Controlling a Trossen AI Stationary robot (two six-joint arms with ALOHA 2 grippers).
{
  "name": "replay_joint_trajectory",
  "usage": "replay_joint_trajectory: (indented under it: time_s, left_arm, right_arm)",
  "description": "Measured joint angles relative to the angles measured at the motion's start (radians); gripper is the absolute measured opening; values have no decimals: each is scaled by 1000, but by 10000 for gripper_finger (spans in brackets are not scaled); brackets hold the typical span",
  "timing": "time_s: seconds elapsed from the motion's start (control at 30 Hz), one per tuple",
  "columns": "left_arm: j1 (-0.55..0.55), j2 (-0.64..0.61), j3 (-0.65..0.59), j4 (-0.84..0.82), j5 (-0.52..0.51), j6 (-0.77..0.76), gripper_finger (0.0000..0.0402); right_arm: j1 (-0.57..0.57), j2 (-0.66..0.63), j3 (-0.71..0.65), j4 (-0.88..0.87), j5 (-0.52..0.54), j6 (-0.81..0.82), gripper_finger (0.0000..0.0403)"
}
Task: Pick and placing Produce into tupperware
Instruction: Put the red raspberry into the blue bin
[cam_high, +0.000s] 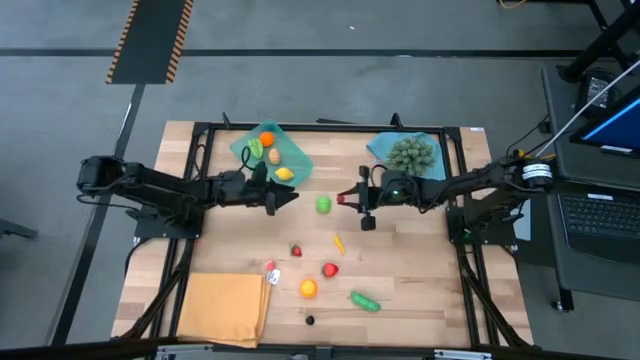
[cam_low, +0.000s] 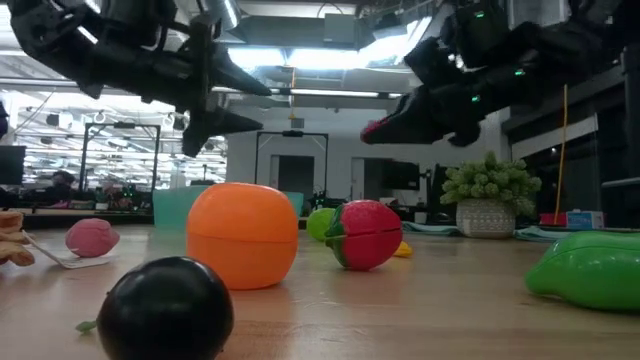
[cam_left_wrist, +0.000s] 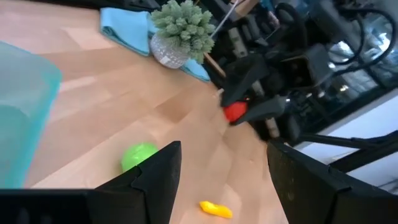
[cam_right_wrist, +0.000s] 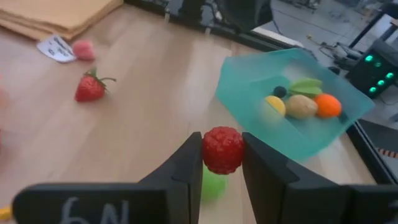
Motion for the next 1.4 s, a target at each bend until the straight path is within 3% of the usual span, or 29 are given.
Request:
replay_joint_trajectory:
  time_s: [0.27,0.37,0.63,0.73,1.13,1.4]
  left_arm:
    - [37,103,1,159,135,-89,228]
    - [54,136,17,164,166,-108,228]
    - [96,225,130,169,288,-95,228]
    - [108,264,160,160,342,-95,228]
    - [126,298,173,180,365,-90,228]
    - [154,298,172,208,485,-94,228]
  right_arm:
    - [-33,140,205,-119,-22,-27,96]
    - [-41,150,258,-128,-86,-27,96]
    - [-47,211,389,-222,-104,-71,96]
    - [-48,233,410,-258,-104,-76,96]
    - [-52,233,417,-272,-66,-104,94]
    - [-63,231,420,-286,-67,-106,93]
